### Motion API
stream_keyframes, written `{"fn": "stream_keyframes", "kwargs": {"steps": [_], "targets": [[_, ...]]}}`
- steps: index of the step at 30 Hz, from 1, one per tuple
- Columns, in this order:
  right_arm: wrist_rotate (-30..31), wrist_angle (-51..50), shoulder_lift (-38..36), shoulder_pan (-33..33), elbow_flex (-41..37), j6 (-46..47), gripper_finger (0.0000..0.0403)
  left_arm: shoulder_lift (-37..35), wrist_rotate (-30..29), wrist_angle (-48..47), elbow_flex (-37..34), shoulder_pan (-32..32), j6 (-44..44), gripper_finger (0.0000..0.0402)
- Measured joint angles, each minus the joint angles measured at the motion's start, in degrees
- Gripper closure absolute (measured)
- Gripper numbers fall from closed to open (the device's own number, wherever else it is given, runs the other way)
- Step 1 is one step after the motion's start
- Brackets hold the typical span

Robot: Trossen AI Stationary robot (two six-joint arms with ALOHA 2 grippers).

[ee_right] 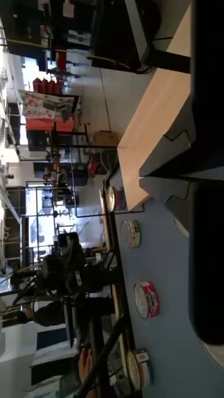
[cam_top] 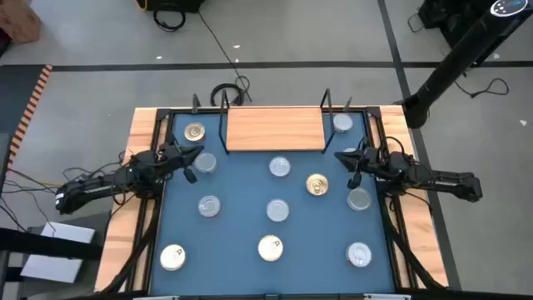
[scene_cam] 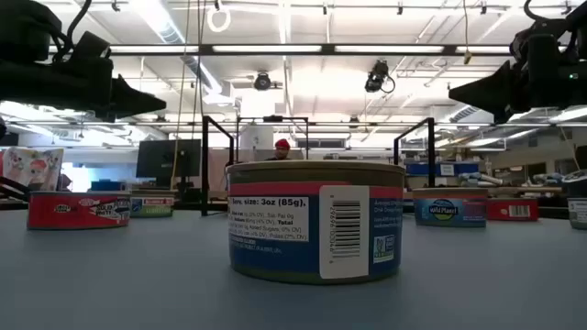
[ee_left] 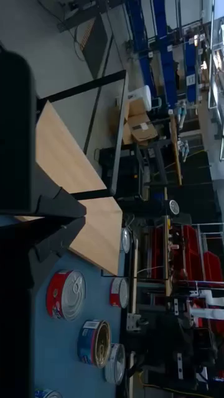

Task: Stack canned seafood by type on shelf

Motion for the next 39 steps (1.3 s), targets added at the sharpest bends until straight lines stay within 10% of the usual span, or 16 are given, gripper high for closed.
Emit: {"fn": "stream_keyframes", "kwargs": {"steps": [39], "targets": [[-0.02, 0.00, -0.01, 0.00, 0.00, 0.02, 0.0380, 0.00, -2.78, 1.64, -0.02, 0.03, 6.11, 0.0390]]}}
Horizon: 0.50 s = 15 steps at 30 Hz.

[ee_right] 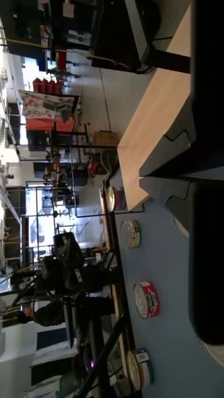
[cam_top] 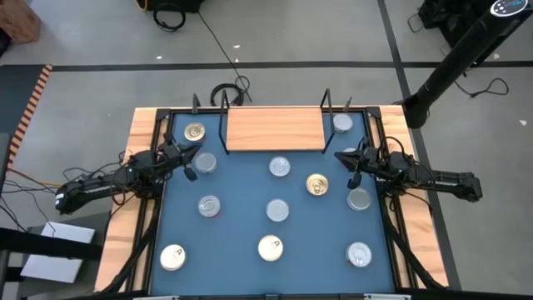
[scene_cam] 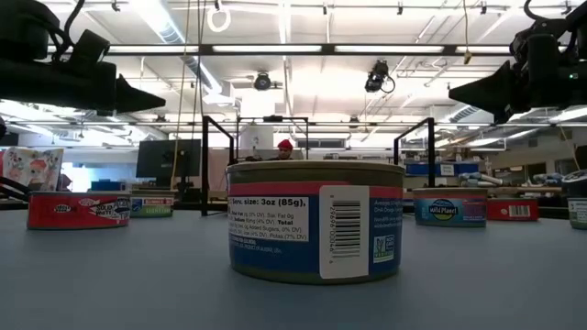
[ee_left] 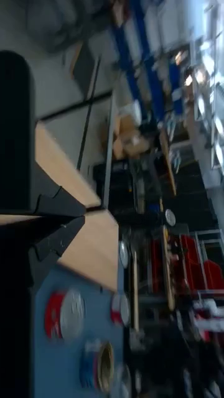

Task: Stack canned seafood by type on shelf
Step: Put the top right blue tuna can on the shelf

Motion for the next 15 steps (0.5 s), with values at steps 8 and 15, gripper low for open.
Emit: {"fn": "stream_keyframes", "kwargs": {"steps": [8, 15], "targets": [[0.02, 0.00, 0.01, 0.00, -0.02, -0.02, 0.0380, 0.00, 0.04, 0.94, 0.01, -0.01, -0.08, 0.0390], [0.00, 0.00, 0.00, 0.00, -0.01, -0.02, 0.0380, 0.00, 0.07, 0.94, 0.00, -0.01, -0.10, 0.0390]]}}
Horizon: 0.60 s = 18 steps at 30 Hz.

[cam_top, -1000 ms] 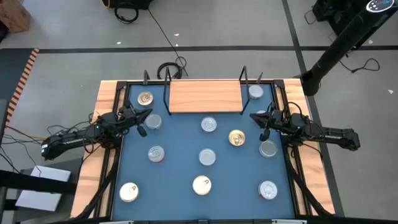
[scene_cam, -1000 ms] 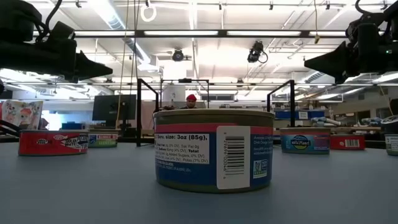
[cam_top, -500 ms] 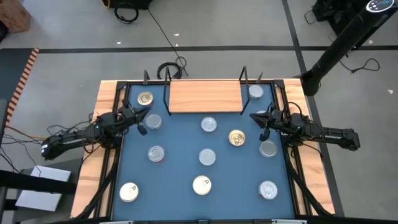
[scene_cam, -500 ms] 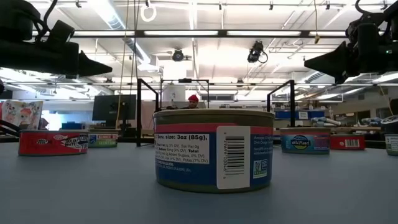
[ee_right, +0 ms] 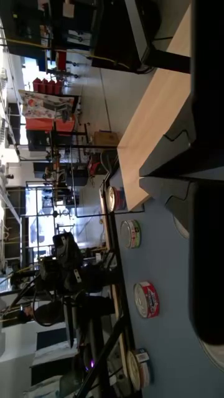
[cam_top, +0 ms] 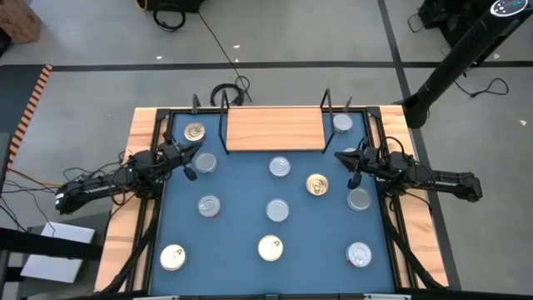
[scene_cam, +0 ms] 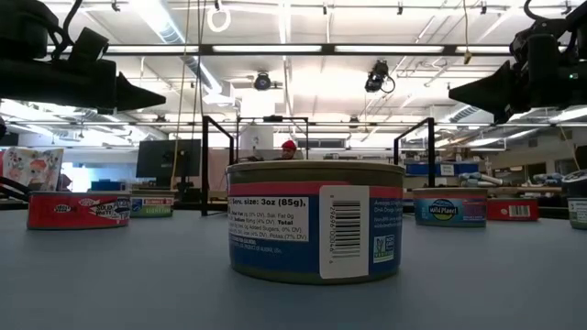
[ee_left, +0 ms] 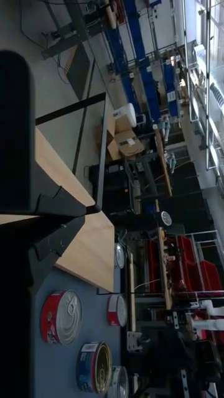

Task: Stack canned seafood by type on shelf
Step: Put the top right blue tuna can on the shelf

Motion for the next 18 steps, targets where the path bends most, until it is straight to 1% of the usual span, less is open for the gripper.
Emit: {"fn": "stream_keyframes", "kwargs": {"steps": [5, 8, 12, 13, 15, 16, 18], "targets": [[0.02, 0.00, 0.01, 0.00, 0.01, 0.02, 0.0380, 0.00, 0.19, 0.00, 0.02, 0.00, -0.22, 0.0390], [0.02, 0.00, 0.01, 0.00, 0.00, 0.01, 0.0380, 0.00, 1.57, 0.19, 0.02, -0.02, -0.20, 0.0390], [0.02, 0.00, 0.01, 0.00, 0.01, 0.00, 0.0380, 0.00, 1.81, 3.21, 0.07, 0.00, -0.48, 0.0390], [0.00, 0.00, 0.01, 0.00, 0.01, 0.02, 0.0380, -0.01, 3.04, 2.34, 0.35, -0.05, -1.13, 0.0390], [0.01, 0.00, 0.00, 0.00, 0.01, 0.02, 0.0380, 0.14, 7.74, 0.21, 1.85, -0.07, -2.16, 0.0390], [0.01, 0.00, 0.01, -0.02, 0.01, 0.00, 0.0380, 0.39, 10.42, 0.30, 2.59, -0.07, -2.64, 0.0390], [0.00, 0.00, 0.01, 0.00, 0.01, 0.01, 0.0380, 0.89, 13.75, 0.65, 4.09, -0.09, -4.05, 0.0390]]}}
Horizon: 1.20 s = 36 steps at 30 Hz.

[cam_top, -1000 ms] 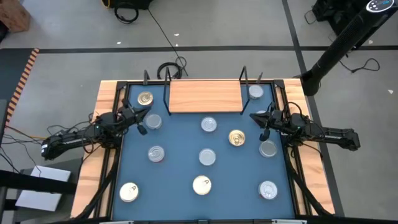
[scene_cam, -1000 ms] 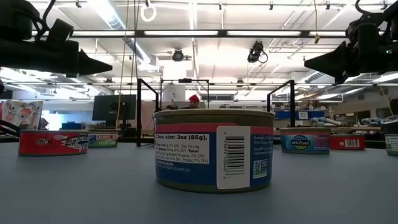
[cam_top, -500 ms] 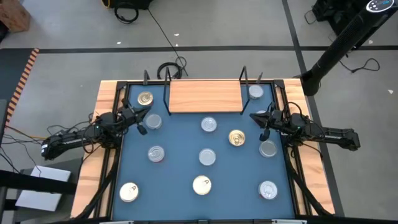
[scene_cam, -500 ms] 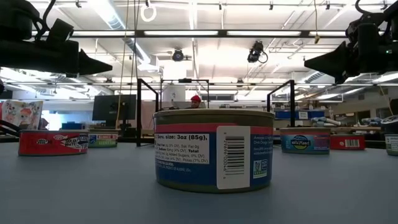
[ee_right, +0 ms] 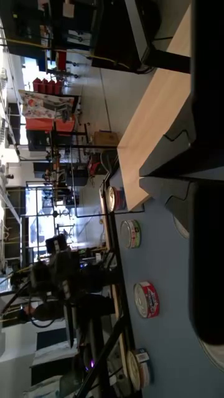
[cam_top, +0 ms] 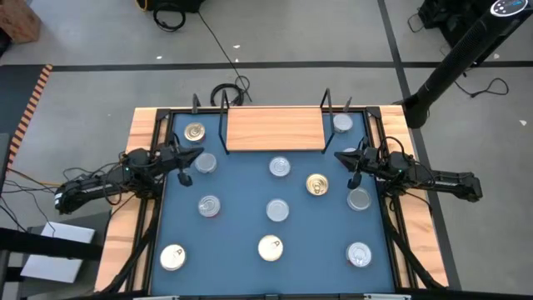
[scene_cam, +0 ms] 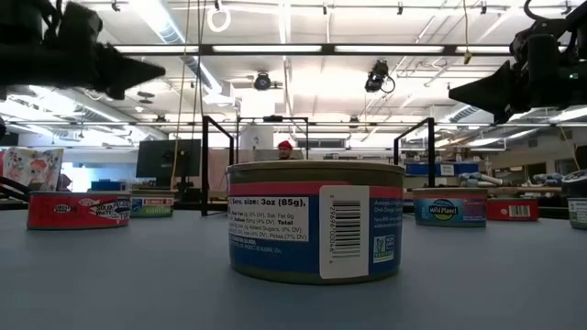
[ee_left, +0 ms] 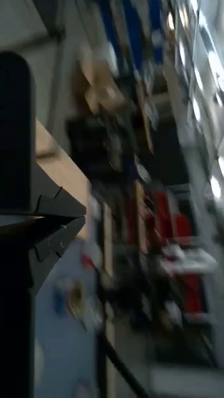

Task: Stack canned seafood by type on shelf
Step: Put the top right blue tuna can on the shelf

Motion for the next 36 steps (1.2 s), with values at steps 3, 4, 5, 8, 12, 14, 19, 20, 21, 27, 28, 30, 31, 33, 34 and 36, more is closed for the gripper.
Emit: {"fn": "stream_keyframes", "kwargs": {"steps": [3, 4, 5, 8, 12, 14, 19, 20, 21, 27, 28, 30, 31, 33, 34, 36], "targets": [[0.02, 0.00, 0.00, 0.00, -0.01, 0.01, 0.0380, 1.98, 3.06, -1.96, 1.92, 0.01, -0.65, 0.0390], [0.00, 0.00, 0.00, 0.00, 0.00, 0.01, 0.0380, 2.94, 3.92, -2.71, 2.58, 0.01, -0.74, 0.0390], [0.02, 0.00, -0.02, -0.02, 0.01, -0.01, 0.0380, 3.95, 4.95, -3.08, 3.16, 0.01, -0.86, 0.0390], [0.02, 0.00, -0.02, 0.00, 0.00, -0.01, 0.0380, 8.33, 8.99, -3.30, 4.37, -0.02, -1.60, 0.0390], [0.02, 0.00, 0.00, 0.00, 0.01, 0.00, 0.0380, 16.13, 12.80, -5.76, 6.71, -0.02, -3.61, 0.0390], [0.00, 0.00, 0.00, -0.02, -0.02, -0.01, 0.0380, 20.07, 12.88, -8.37, 8.16, -0.02, -4.37, 0.0390], [0.00, 0.00, 0.00, 0.00, -0.01, 0.00, 0.0380, 28.56, 12.88, -11.22, 12.00, -0.02, -4.72, 0.0390], [0.01, 0.00, 0.00, -0.02, 0.00, 0.01, 0.0380, 30.05, 12.88, -11.25, 12.74, -0.02, -4.77, 0.0390], [0.02, 0.00, 0.00, -0.01, 0.01, 0.01, 0.0380, 31.51, 12.87, -11.54, 13.49, -0.02, -4.87, 0.0390], [0.02, 0.00, 0.00, -0.02, 0.01, 0.01, 0.0380, 39.58, 12.77, -10.02, 18.05, -0.02, -3.57, 0.0390], [0.02, 0.00, 0.00, -0.01, -0.01, 0.00, 0.0380, 40.91, 12.71, -8.91, 18.51, -0.02, -2.68, 0.0390], [0.01, 0.00, -0.01, -0.01, -0.01, 0.00, 0.0380, 43.94, 12.66, -5.19, 19.50, -0.02, -0.98, 0.0390], [0.01, 0.00, 0.00, -0.01, 0.01, 0.00, 0.0380, 45.44, 12.75, -3.43, 20.01, -0.02, -0.16, 0.0390], [0.01, 0.00, 0.00, -0.01, -0.01, 0.00, 0.0380, 48.59, 13.25, -1.06, 21.03, -0.02, 0.57, 0.0390], [0.01, 0.00, -0.02, -0.01, -0.01, 0.00, 0.0380, 50.26, 13.51, -0.12, 21.54, -0.02, 1.21, 0.0390], [0.02, 0.00, 0.00, -0.02, -0.01, -0.01, 0.0380, 53.62, 13.87, 1.89, 22.53, -0.02, 2.86, 0.0390]]}}
